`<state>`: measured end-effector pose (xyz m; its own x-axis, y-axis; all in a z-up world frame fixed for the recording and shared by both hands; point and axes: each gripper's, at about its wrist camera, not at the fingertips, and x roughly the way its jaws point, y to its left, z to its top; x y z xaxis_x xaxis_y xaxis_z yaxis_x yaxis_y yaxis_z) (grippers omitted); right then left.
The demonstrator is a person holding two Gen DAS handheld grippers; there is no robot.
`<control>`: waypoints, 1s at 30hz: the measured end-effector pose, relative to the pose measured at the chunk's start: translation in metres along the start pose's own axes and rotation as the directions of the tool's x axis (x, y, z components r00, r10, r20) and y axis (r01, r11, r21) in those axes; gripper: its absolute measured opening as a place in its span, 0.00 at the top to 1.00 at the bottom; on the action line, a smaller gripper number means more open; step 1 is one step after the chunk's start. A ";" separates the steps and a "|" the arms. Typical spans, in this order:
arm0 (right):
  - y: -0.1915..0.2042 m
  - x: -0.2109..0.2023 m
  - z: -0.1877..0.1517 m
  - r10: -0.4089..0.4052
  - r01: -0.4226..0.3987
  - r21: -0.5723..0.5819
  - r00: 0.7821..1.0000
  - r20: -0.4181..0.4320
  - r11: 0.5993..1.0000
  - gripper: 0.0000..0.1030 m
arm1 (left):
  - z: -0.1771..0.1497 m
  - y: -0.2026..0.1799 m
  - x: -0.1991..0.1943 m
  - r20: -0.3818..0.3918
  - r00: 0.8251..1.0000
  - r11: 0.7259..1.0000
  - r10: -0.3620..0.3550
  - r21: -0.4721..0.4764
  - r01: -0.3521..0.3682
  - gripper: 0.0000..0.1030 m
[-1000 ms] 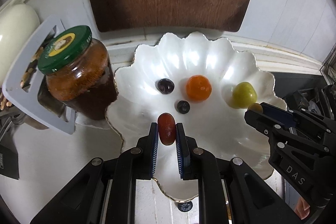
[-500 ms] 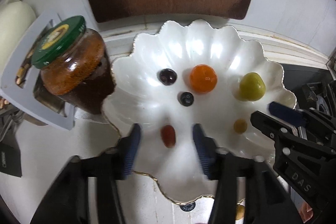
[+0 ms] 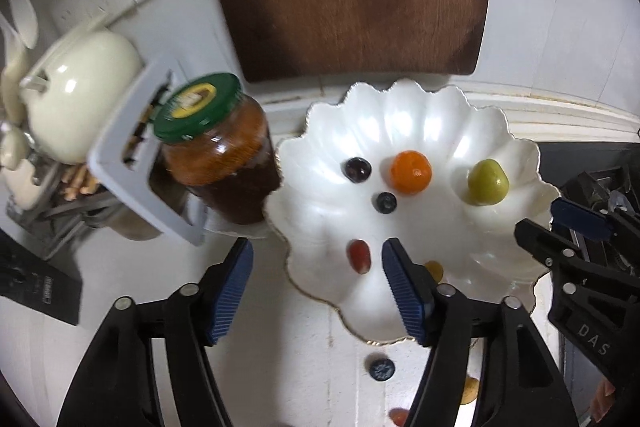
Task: Organize fruits
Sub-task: 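Withdraw both tools from the bowl toward the remaining fruits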
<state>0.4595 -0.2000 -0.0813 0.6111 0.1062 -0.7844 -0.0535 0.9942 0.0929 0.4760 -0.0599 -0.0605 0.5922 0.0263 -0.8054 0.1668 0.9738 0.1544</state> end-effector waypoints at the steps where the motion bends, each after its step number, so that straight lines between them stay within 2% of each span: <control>1: 0.000 -0.004 0.000 -0.004 0.004 -0.002 1.000 0.010 1.000 0.56 | -0.001 0.001 -0.004 0.009 1.000 1.000 0.007 0.001 -0.007 0.33; 16: 0.017 -0.061 -0.016 -0.030 0.043 -0.089 0.989 0.145 0.995 0.56 | -0.032 0.019 -0.066 0.096 0.995 0.998 0.021 -0.066 -0.014 0.31; 30: 0.035 -0.106 -0.041 0.031 0.001 -0.134 0.971 0.236 0.991 0.56 | -0.064 0.031 -0.125 0.193 0.980 0.995 0.049 -0.097 -0.030 0.28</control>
<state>0.3604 -0.1757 -0.0201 0.7783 0.1305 -0.6142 -0.1583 0.9874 0.0092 0.3567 -0.0180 0.0083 0.7406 0.0298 -0.6712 0.0714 0.9899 0.1226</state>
